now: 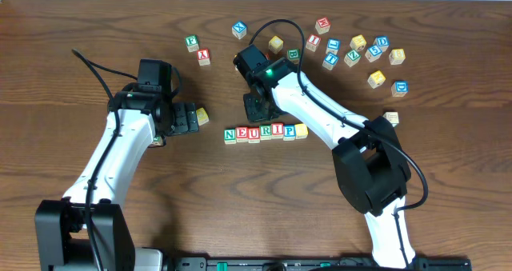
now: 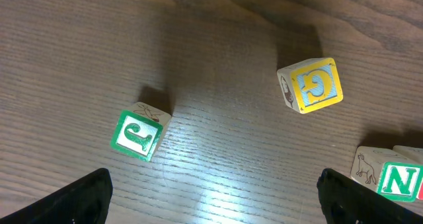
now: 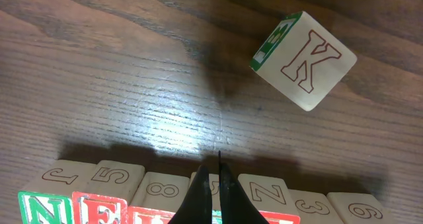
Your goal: Spell out NEURIPS
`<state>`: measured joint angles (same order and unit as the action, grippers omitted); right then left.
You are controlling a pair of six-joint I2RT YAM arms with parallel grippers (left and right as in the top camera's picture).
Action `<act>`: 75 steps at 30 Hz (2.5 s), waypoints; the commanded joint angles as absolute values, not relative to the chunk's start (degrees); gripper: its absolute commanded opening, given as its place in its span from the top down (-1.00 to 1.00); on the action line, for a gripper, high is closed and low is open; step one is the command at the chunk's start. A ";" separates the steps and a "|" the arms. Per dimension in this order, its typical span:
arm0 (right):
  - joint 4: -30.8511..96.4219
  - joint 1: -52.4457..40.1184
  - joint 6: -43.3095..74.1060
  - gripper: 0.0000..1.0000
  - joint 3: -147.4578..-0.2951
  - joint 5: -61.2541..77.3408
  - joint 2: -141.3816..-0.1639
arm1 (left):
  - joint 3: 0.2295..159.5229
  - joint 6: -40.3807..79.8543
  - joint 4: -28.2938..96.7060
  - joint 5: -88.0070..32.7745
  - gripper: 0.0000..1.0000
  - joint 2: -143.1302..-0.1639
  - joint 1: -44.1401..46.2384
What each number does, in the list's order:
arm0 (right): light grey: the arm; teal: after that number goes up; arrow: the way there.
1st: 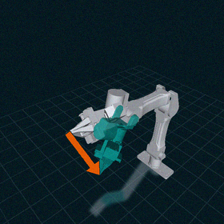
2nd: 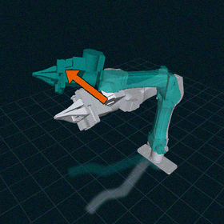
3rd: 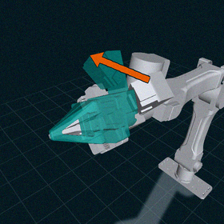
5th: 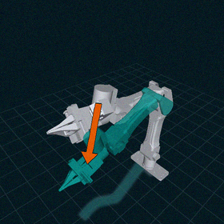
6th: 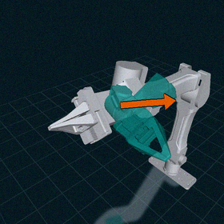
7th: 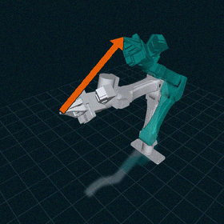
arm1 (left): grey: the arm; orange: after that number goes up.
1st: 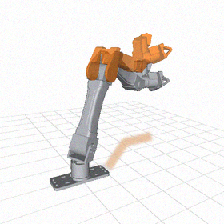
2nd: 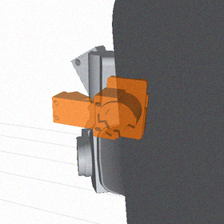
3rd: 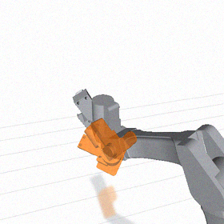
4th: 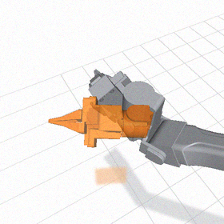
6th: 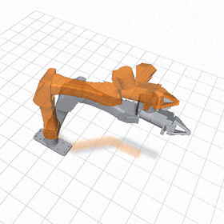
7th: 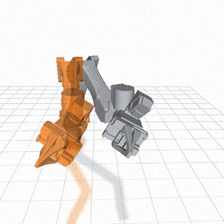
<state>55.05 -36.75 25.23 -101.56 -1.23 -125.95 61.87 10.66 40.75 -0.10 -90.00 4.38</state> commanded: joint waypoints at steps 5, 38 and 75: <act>55.44 -36.84 26.37 0.98 -99.68 -1.78 -126.39 | 62.96 10.79 41.08 -0.23 -0.96 -89.36 4.25; 57.08 -36.86 26.96 0.98 -98.76 0.40 -126.39 | 62.96 10.79 41.10 -0.23 -0.96 -89.36 4.25; 55.18 -33.26 26.09 0.98 -98.76 -4.19 -126.39 | 62.96 10.79 41.08 -0.23 -0.96 -89.36 4.25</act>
